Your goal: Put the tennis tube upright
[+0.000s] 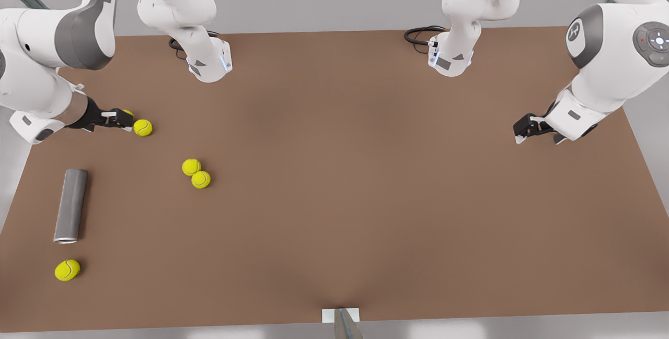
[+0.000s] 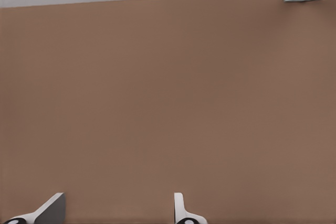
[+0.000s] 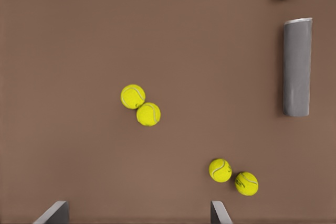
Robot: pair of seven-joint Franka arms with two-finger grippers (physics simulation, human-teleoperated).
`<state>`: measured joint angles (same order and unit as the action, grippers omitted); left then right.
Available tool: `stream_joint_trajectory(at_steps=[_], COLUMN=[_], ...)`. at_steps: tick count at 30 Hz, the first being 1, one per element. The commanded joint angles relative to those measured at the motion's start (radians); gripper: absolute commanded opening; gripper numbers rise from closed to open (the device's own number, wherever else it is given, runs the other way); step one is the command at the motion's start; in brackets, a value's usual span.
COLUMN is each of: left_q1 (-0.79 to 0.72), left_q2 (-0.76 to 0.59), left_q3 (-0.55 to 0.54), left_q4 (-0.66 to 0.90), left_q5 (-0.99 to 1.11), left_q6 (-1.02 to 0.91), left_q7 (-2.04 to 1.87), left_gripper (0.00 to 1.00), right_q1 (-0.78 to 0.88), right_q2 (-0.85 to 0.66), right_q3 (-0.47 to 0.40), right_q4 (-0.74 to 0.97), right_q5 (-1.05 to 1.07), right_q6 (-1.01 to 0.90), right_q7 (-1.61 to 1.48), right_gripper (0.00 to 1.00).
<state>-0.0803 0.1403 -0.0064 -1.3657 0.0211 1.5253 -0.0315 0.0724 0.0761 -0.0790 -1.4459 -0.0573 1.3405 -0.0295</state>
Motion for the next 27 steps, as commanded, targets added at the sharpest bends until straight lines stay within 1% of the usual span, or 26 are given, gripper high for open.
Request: stream_joint_trajectory(at_steps=[1,4,6,8,10,12,13,14,17,18,20,22,23,24,26,27], left_q1=[0.000,-0.001,-0.001,-0.001,-0.001,-0.001,0.004,0.002,0.002,0.002,0.002,0.002,0.002,0.002,0.004,0.004], left_q2=[-0.001,0.001,0.001,0.004,0.007,0.005,0.010,0.013,0.021,0.021,0.021,0.021,0.025,0.028,0.039,0.039], left_q3=[0.000,0.000,0.000,0.000,0.000,0.000,0.002,0.006,0.006,0.006,0.006,0.006,0.006,0.006,0.006,0.006], left_q4=[0.000,0.000,0.000,0.000,0.000,0.000,0.000,0.000,0.000,0.000,0.000,0.000,0.000,0.000,0.001,0.001], left_q5=[0.003,0.002,0.002,0.002,0.003,0.002,0.002,0.002,0.000,-0.001,-0.001,-0.001,-0.001,-0.001,-0.001,-0.001], left_q6=[-0.004,-0.005,-0.005,-0.005,-0.005,-0.013,-0.013,-0.011,-0.010,-0.011,-0.004,-0.004,-0.004,-0.004,-0.002,-0.001], left_q7=[-0.011,-0.013,-0.018,-0.022,-0.025,-0.018,-0.013,-0.021,-0.022,-0.025,-0.025,-0.025,-0.027,-0.027,-0.027,-0.027], left_gripper=[1.00,1.00,1.00,1.00,1.00,1.00,1.00,1.00,1.00,1.00,1.00,1.00,1.00,1.00,1.00,1.00], right_q1=[-0.003,-0.006,-0.049,-0.114,-0.143,-0.209,-0.221,-0.247,-0.275,-0.270,-0.269,-0.258,-0.255,-0.256,-0.258,-0.258], right_q2=[0.001,0.016,0.125,0.221,0.274,0.314,0.318,0.353,0.430,0.456,0.464,0.455,0.475,0.504,0.533,0.534], right_q3=[-0.001,-0.001,-0.025,-0.044,-0.088,-0.090,-0.090,-0.090,-0.100,-0.137,-0.154,-0.195,-0.226,-0.237,-0.249,-0.257], right_q4=[0.001,0.004,0.021,0.059,0.070,0.068,0.064,0.061,0.067,0.068,0.058,0.029,0.016,0.018,0.018,-0.008], right_q5=[0.001,-0.001,0.017,0.013,0.016,0.016,0.014,0.008,0.011,0.022,0.034,0.094,0.169,0.189,0.172,0.160], right_q6=[-0.006,-0.004,0.006,0.009,0.084,0.184,0.244,0.307,0.417,0.512,0.629,0.652,0.654,0.654,0.660,0.684], right_q7=[-0.007,-0.012,-0.044,-0.219,-0.357,-0.443,-0.448,-0.458,-0.538,-0.599,-0.639,-0.701,-0.806,-0.860,-0.885,-0.888], right_gripper=[1.00,1.00,1.00,1.00,1.00,1.00,1.00,1.00,1.00,1.00,1.00,1.00,1.00,1.00,1.00,1.00])
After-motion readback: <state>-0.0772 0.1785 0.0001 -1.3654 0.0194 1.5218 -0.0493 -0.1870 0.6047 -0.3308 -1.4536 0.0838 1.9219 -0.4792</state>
